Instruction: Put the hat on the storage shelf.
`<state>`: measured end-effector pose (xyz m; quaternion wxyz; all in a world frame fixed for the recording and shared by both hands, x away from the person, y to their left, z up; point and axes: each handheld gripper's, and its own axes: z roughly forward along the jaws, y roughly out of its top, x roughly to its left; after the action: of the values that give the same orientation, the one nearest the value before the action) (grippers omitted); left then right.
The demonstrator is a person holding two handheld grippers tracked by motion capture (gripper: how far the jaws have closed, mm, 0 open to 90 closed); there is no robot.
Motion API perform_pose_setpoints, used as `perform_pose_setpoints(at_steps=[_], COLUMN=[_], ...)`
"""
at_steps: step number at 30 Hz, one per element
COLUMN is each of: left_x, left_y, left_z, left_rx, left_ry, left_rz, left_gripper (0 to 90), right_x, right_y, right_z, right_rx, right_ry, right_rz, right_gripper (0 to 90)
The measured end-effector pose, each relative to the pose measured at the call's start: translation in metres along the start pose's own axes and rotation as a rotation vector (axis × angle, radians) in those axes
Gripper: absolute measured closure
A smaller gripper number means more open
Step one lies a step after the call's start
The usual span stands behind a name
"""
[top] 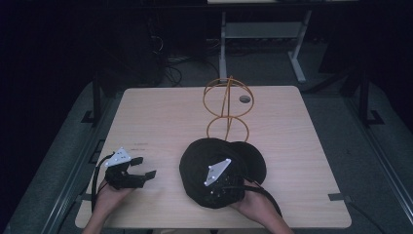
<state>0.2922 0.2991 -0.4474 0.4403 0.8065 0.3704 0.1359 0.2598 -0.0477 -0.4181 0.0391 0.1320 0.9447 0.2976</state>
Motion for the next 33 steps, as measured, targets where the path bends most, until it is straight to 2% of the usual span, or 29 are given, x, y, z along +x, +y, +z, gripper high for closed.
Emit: perform_pose_setpoints(at_steps=[8,11,16,19,22,33], left_x=[-0.001,-0.002,-0.003,-0.004,-0.004,-0.007], left_y=[0.000,0.000,0.000,0.001,0.001,0.002], left_z=[0.001,0.002,0.003,0.003,0.004,0.005], left_rx=[0.003,0.007,0.018,0.010,0.018,0.023], left_ry=[-0.004,-0.006,-0.009,-0.010,-0.010,-0.017], left_rz=[0.001,0.001,0.014,0.013,0.021,0.035], left_gripper=[19.7,19.8,19.8,19.8,19.8,19.9], right_x=[0.003,0.003,0.004,0.003,0.005,0.003], right_y=[0.003,0.003,0.003,0.003,0.003,0.002], right_z=[0.011,0.012,0.011,0.010,0.008,-0.001], right_rx=[0.035,0.039,0.030,0.024,0.017,-0.006], right_ry=[-0.016,-0.017,-0.005,-0.002,-0.013,-0.007], right_rz=[-0.043,-0.043,-0.046,-0.048,-0.052,-0.042], right_gripper=[67.0,69.8,77.8,79.7,82.8,84.7])
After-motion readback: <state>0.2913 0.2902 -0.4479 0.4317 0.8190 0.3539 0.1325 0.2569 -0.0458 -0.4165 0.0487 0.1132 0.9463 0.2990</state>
